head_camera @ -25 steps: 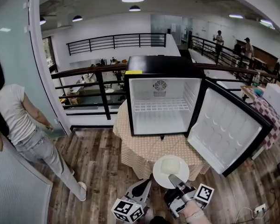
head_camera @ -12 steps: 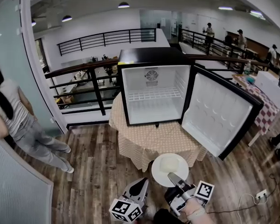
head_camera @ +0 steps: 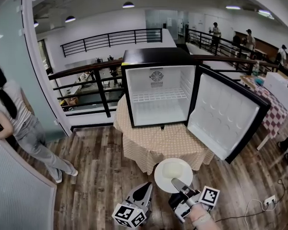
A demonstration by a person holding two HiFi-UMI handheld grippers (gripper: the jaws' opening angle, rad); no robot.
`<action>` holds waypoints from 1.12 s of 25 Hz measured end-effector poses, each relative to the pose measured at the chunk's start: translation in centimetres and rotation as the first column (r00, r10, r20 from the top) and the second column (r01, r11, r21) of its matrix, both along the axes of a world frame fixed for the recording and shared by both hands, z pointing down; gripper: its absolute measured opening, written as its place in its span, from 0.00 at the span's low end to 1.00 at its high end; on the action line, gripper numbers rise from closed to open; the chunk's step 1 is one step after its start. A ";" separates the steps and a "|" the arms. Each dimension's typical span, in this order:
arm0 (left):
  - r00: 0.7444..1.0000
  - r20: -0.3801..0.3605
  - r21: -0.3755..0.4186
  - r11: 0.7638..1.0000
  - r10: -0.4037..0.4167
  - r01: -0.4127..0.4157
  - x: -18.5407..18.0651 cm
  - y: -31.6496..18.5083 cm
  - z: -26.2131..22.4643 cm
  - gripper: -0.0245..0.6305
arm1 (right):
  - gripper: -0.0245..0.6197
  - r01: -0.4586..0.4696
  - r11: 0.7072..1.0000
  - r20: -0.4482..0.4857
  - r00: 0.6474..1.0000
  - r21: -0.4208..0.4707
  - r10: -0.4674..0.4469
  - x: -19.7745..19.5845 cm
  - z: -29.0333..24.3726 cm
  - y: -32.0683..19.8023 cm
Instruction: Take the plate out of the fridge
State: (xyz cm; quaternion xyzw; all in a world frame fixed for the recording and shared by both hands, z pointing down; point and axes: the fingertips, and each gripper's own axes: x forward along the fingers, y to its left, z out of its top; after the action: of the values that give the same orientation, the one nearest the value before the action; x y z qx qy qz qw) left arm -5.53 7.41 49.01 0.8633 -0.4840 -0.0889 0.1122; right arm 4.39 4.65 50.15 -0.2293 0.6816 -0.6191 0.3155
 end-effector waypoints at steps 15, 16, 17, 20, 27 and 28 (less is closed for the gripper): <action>0.994 0.005 -0.028 0.994 -0.105 0.105 3.5 5.3 0.0 0.05 | 0.10 0.131 0.991 -0.026 0.991 -0.014 -0.132 3.1 0.3 4.8; 0.995 0.008 -0.025 0.994 -0.103 0.104 4.0 5.9 -0.1 0.05 | 0.10 0.138 0.990 -0.028 0.990 -0.013 -0.139 3.4 0.4 5.3; 0.995 0.011 -0.021 0.994 -0.103 0.103 4.5 6.4 -0.1 0.05 | 0.10 0.144 0.990 -0.026 0.989 -0.014 -0.144 3.7 0.5 5.8; 0.993 0.017 -0.015 0.993 -0.113 0.113 5.5 7.5 -0.3 0.05 | 0.10 0.158 0.987 -0.016 0.987 -0.010 -0.158 4.5 0.4 7.1; 0.993 0.021 -0.011 0.993 -0.116 0.116 8.5 10.0 -0.8 0.05 | 0.10 0.150 0.989 0.006 0.989 0.001 -0.150 6.9 -0.4 9.6; 0.993 0.022 -0.010 0.993 -0.117 0.117 8.9 10.4 -0.8 0.05 | 0.10 0.152 0.988 0.005 0.988 0.003 -0.152 7.2 -0.5 9.9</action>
State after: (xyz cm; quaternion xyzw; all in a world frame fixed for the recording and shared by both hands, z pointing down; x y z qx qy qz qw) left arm 3.33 17.76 48.19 0.8337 -0.5354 -0.0831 0.1066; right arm 11.59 14.55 49.70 -0.1747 0.6971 -0.6409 0.2697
